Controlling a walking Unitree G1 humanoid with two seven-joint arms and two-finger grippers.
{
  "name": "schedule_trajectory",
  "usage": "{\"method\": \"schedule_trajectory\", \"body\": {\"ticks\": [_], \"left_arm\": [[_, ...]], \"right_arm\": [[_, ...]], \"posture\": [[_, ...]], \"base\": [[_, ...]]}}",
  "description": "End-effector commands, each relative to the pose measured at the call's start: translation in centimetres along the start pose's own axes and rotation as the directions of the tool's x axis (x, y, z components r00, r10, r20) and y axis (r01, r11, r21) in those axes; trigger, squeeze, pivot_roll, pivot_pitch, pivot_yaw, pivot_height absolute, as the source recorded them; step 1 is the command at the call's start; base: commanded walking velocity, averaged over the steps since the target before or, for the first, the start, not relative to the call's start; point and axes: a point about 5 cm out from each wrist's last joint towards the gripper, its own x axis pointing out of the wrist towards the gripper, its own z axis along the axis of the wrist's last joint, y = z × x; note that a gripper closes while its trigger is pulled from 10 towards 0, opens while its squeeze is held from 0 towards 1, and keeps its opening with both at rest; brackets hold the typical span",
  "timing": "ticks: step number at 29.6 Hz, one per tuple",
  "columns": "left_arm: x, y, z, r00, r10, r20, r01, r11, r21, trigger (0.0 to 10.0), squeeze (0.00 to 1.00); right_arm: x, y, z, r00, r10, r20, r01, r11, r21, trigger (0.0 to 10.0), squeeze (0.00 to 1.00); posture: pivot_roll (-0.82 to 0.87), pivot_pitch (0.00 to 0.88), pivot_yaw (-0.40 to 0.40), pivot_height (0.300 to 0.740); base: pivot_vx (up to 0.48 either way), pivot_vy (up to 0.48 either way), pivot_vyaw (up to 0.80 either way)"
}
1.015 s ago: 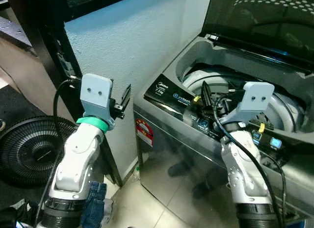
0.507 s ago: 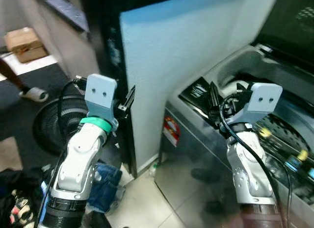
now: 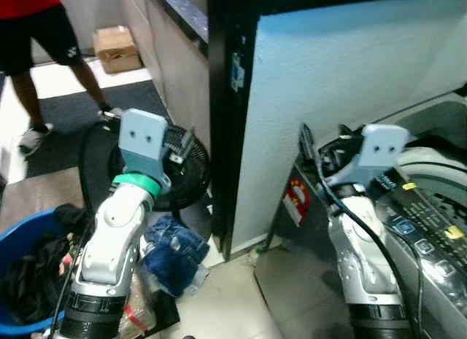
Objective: Clothes washing
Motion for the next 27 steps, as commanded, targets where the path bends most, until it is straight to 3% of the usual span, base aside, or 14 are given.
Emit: {"method": "schedule_trajectory", "body": {"ticks": [1, 13, 27], "left_arm": [[-0.03, -0.25, -0.17, 1.000, -0.010, -0.009, 0.010, 1.000, -0.005, 10.0, 0.00], [-0.17, -0.14, -0.25, 1.000, -0.001, -0.012, 0.001, 1.000, -0.004, 10.0, 0.00], [-0.26, -0.17, -0.28, 1.000, 0.000, -0.012, 0.000, 1.000, -0.005, 10.0, 0.00]], "right_arm": [[-0.23, -0.53, -0.14, 1.000, -0.019, -0.009, 0.019, 1.000, 0.002, 10.0, 0.00], [-0.24, -0.53, -0.19, 1.000, -0.024, -0.009, 0.024, 1.000, -0.009, 10.0, 0.00], [-0.28, -0.19, -0.26, 1.000, -0.023, -0.012, 0.023, 1.000, -0.020, 10.0, 0.00]], "posture": [[0.06, 0.061, 0.022, 0.740], [0.06, 0.064, 0.020, 0.740], [0.06, 0.067, 0.018, 0.740]], "base": [[0.000, 0.000, 0.74], [0.000, 0.000, 0.73], [-0.367, 0.000, 0.00]]}}
